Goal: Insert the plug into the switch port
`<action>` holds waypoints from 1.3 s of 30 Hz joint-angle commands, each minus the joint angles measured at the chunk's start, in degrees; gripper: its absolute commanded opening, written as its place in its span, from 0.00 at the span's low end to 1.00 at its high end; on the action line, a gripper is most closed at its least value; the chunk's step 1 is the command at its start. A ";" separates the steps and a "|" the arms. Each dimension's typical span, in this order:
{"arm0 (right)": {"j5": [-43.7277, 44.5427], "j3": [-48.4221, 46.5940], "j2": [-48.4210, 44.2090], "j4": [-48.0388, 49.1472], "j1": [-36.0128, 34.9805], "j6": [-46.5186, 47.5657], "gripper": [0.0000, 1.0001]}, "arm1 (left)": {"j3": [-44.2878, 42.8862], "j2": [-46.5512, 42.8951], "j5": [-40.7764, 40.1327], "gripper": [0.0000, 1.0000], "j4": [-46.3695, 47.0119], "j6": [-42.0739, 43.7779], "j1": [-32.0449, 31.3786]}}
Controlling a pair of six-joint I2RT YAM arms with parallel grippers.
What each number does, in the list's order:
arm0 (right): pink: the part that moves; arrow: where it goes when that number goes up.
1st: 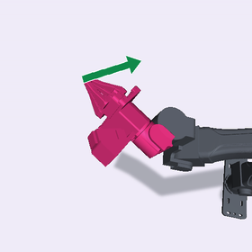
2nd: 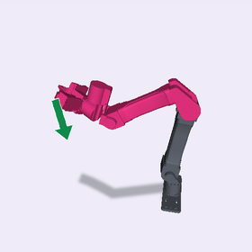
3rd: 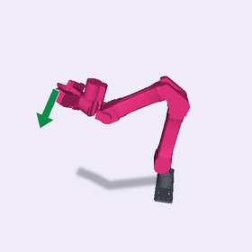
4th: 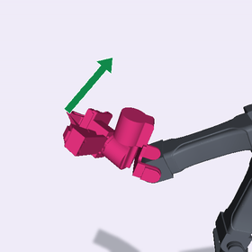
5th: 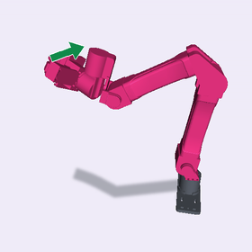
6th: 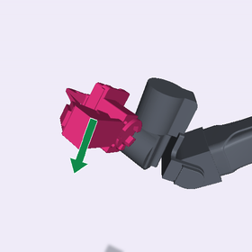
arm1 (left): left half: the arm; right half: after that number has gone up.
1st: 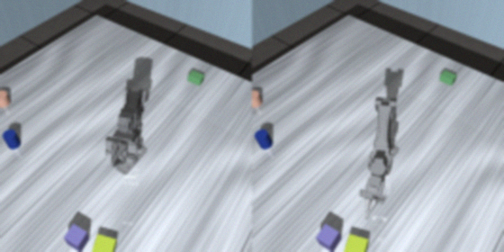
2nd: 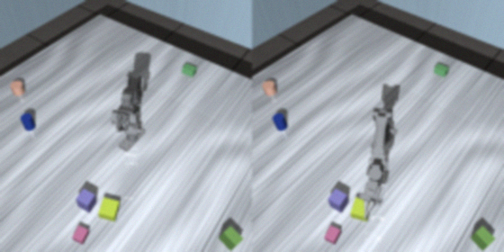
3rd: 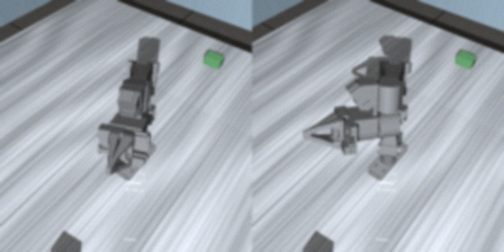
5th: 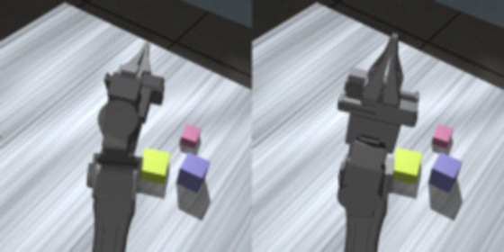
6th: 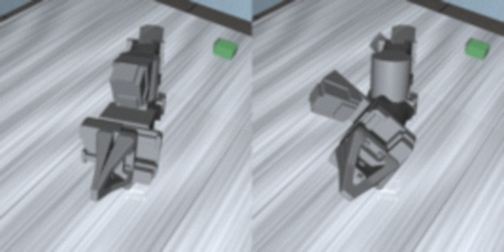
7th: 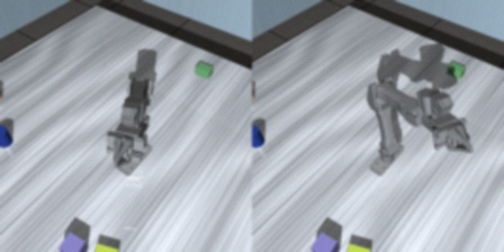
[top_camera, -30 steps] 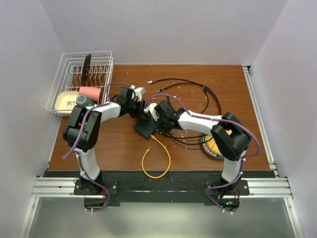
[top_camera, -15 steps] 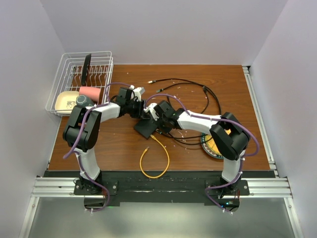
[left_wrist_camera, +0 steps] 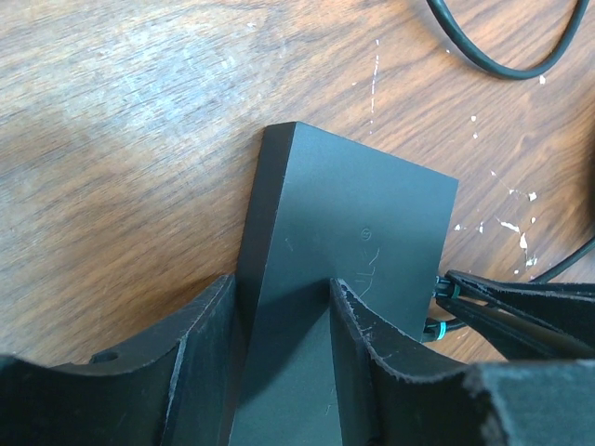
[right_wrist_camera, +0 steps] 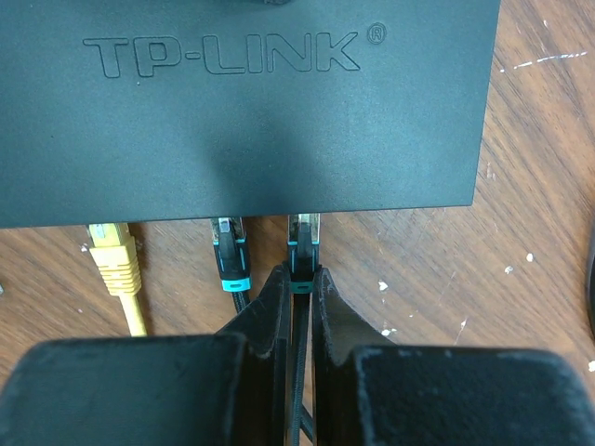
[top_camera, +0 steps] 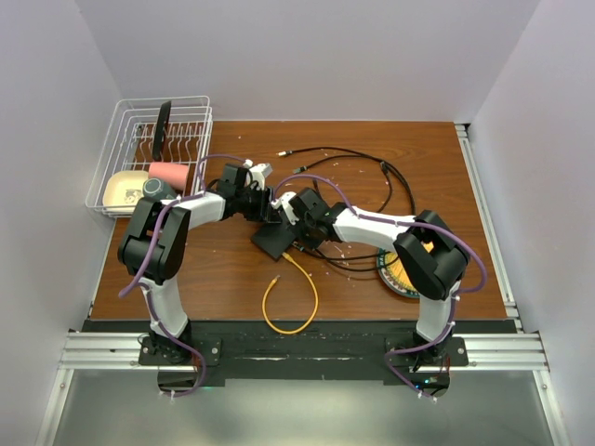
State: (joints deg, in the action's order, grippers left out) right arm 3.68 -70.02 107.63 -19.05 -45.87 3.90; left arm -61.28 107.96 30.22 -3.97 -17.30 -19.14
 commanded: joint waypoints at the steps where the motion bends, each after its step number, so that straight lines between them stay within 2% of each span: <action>1: -5.88 -7.67 0.11 28.10 -0.98 -2.05 0.00 | 0.98 2.43 20.14 0.25 -7.10 -0.81 -6.70; 13: -7.99 -12.77 1.09 31.27 -0.98 -3.20 0.00 | -0.77 0.41 22.43 0.21 -12.90 2.44 -10.04; 23: -6.67 -12.25 0.56 29.69 -0.89 -3.11 0.00 | 1.86 -1.00 18.21 0.20 -13.09 1.22 -9.96; 28: -5.00 -10.23 -1.02 28.55 -0.89 -2.67 0.00 | 3.62 -2.93 14.35 0.21 -10.81 -1.77 -7.94; 33: -4.03 -10.21 -2.08 23.64 -0.89 -2.14 0.00 | 6.08 -7.58 7.68 0.26 -9.92 -4.84 -2.41; 36: -5.00 -10.32 -2.69 16.96 -0.89 -2.23 0.13 | 6.61 -9.96 3.47 0.34 -10.80 -5.64 0.41; 37: -5.35 -9.79 -3.13 15.81 -0.98 -1.97 0.21 | 6.61 -10.49 2.49 0.38 -11.23 -5.64 1.29; 39: -5.88 -8.48 -4.18 13.18 -0.89 -1.44 0.27 | 6.43 -11.37 0.73 0.41 -11.50 -5.90 1.82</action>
State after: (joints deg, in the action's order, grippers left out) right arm 1.28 -74.04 109.78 -19.97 -46.15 2.68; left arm -55.46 100.09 24.93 -10.26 -18.63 -16.62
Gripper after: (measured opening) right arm 0.229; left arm 0.439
